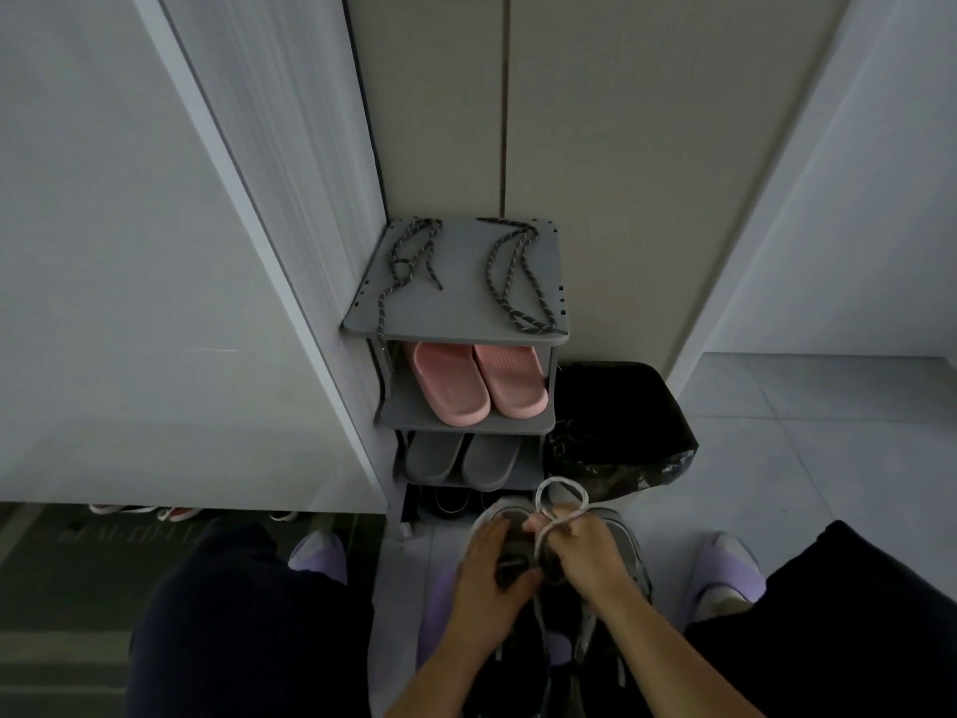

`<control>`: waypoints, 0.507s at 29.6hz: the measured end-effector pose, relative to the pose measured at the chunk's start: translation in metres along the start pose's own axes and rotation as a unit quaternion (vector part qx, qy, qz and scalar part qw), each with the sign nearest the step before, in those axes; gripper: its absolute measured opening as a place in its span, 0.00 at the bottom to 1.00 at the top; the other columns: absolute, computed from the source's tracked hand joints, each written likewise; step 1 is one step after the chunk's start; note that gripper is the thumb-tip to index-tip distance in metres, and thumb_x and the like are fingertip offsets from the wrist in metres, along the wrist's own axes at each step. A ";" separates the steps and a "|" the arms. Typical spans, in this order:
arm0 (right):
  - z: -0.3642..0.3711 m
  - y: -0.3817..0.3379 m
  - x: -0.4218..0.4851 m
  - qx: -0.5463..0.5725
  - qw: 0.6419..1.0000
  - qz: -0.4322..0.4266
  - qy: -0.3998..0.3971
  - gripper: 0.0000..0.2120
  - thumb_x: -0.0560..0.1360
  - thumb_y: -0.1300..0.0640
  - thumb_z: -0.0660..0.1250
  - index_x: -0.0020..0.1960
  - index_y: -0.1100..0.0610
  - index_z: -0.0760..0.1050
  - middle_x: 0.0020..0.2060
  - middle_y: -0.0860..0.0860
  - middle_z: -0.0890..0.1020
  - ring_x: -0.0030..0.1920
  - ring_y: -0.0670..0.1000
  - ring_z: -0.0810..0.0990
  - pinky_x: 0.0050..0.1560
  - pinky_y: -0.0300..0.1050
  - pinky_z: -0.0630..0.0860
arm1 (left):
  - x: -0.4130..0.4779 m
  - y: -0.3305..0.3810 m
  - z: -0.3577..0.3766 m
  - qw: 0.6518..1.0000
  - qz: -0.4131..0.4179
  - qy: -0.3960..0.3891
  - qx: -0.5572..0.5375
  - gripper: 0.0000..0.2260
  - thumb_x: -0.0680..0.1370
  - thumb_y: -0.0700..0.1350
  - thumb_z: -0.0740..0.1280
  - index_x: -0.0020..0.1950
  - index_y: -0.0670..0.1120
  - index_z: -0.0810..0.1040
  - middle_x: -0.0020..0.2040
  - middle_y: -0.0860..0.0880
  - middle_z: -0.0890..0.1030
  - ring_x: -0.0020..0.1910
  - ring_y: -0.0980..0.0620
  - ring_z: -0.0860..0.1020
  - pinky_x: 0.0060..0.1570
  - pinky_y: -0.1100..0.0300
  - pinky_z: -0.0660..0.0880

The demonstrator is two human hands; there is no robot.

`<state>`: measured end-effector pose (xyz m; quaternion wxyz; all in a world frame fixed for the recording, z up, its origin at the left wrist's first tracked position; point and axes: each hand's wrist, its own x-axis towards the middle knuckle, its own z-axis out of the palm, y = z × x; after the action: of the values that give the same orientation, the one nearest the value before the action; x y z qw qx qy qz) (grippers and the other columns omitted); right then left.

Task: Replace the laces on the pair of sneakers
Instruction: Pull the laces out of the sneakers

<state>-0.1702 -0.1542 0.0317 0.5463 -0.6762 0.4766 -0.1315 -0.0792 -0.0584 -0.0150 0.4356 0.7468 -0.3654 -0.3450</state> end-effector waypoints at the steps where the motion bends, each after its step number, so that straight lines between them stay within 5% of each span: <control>1: 0.000 -0.001 -0.001 0.030 0.999 -0.002 0.021 0.10 0.77 0.56 0.63 0.42 0.56 0.81 0.37 0.46 0.82 0.43 0.49 0.80 0.43 0.37 0.74 | 0.000 0.000 0.001 1.000 0.000 -0.006 0.011 0.31 0.66 0.58 0.65 0.68 0.52 0.67 0.68 0.52 0.71 0.68 0.54 0.69 0.68 0.51 0.67; 5: -0.019 -0.028 0.001 0.255 0.962 -0.025 0.095 0.16 0.80 0.59 0.57 0.36 0.60 0.75 0.26 0.49 0.79 0.31 0.51 0.78 0.39 0.44 0.79 | -0.001 0.002 0.001 0.999 -0.015 0.002 0.044 0.30 0.70 0.54 0.64 0.71 0.47 0.65 0.73 0.50 0.65 0.73 0.54 0.60 0.73 0.59 0.57; 8: -0.060 -0.053 0.004 0.367 0.922 -0.049 0.114 0.16 0.81 0.58 0.53 0.36 0.56 0.67 0.20 0.46 0.67 0.21 0.43 0.62 0.19 0.34 0.63 | -0.002 0.004 0.002 0.998 -0.037 0.004 0.057 0.33 0.68 0.56 0.61 0.72 0.47 0.64 0.73 0.52 0.62 0.74 0.55 0.57 0.73 0.61 0.55; 12: -0.083 -0.063 -0.001 0.113 0.993 -0.035 0.008 0.16 0.81 0.55 0.56 0.36 0.57 0.68 0.19 0.45 0.66 0.17 0.41 0.63 0.19 0.31 0.59 | -0.001 0.007 -0.002 0.998 -0.049 0.017 0.027 0.29 0.72 0.48 0.69 0.71 0.51 0.63 0.72 0.51 0.65 0.71 0.55 0.63 0.71 0.57 0.62; 15: -0.071 -0.061 -0.020 -0.055 0.990 -0.082 -0.105 0.13 0.79 0.55 0.60 0.36 0.52 0.69 0.22 0.40 0.74 0.25 0.34 0.73 0.31 0.28 0.67 | 0.002 0.033 -0.014 0.998 -0.006 0.014 -0.054 0.36 0.70 0.43 0.72 0.72 0.55 0.56 0.71 0.54 0.65 0.69 0.54 0.66 0.68 0.55 0.67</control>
<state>-0.1997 -0.1855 0.1172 0.5422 -0.7522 0.3661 -0.0780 -0.0747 -0.0666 0.0198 0.4784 0.7289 -0.3360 -0.3561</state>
